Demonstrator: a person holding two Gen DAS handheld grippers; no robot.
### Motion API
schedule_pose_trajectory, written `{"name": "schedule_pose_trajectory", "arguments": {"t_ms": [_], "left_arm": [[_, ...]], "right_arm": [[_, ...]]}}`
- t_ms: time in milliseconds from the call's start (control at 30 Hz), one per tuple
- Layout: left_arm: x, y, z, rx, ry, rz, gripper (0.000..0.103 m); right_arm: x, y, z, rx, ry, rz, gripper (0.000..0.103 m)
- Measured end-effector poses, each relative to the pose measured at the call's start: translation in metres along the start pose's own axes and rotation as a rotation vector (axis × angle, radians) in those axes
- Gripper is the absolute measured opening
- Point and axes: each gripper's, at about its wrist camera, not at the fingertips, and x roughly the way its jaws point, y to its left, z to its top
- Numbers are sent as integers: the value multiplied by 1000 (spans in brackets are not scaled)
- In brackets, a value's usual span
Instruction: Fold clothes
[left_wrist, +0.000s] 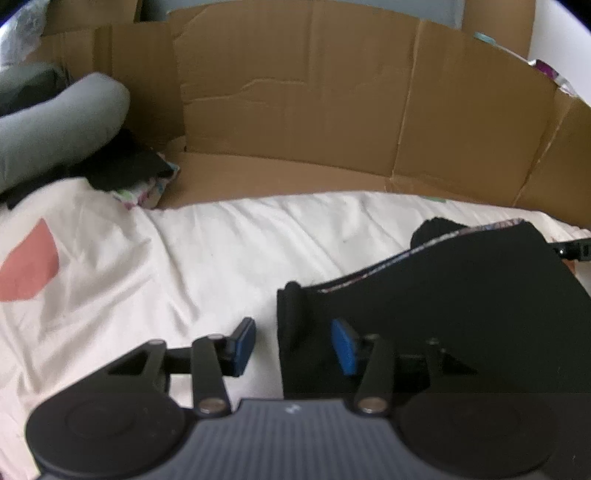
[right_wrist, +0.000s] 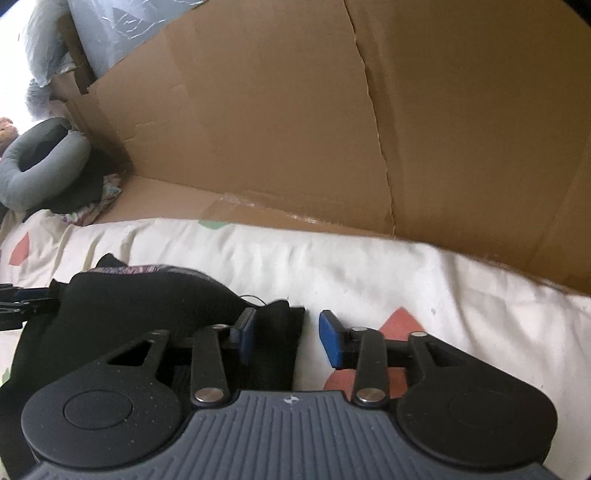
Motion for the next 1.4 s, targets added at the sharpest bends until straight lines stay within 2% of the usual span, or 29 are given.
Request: {"name": "schedule_pose_trajectory", "arguments": {"t_ms": [300, 333, 367, 433, 500, 533, 567, 600, 667, 767, 933, 1167, 1400], "left_arm": [[7, 1, 0, -36, 20, -26, 49], [7, 1, 0, -45, 20, -29, 49], [8, 2, 1, -53, 21, -31, 49], [9, 1, 2, -66, 31, -36, 49], [9, 0, 4, -75, 45, -42, 41], [9, 0, 5, -73, 50, -52, 38], [10, 1, 6, -76, 54, -62, 30], [9, 2, 6, -87, 57, -74, 17], [7, 4, 8, -104, 56, -87, 11], [-5, 0, 12, -82, 21, -68, 10], [-24, 0, 24, -77, -27, -90, 10], [-27, -12, 37, -59, -53, -109, 10], [-13, -21, 44, -32, -26, -111, 10]], "right_arm": [[12, 5, 0, -25, 29, 18, 41], [13, 6, 0, -31, 31, 23, 33], [13, 8, 1, -41, 35, 29, 31], [13, 11, 3, -61, 41, 41, 13], [11, 9, 5, -46, 50, 53, 10], [9, 7, 7, -37, 51, 58, 9], [5, 5, 7, -32, 43, 57, 9], [1, 4, 8, -28, 33, 54, 9], [-7, 1, 8, -19, 13, 48, 8], [-25, -6, 9, 24, -22, 41, 8], [-57, -20, 5, 103, -67, 50, 8], [-87, -26, -5, 147, -99, 43, 8], [-100, -39, -1, 188, -126, 17, 8]]}}
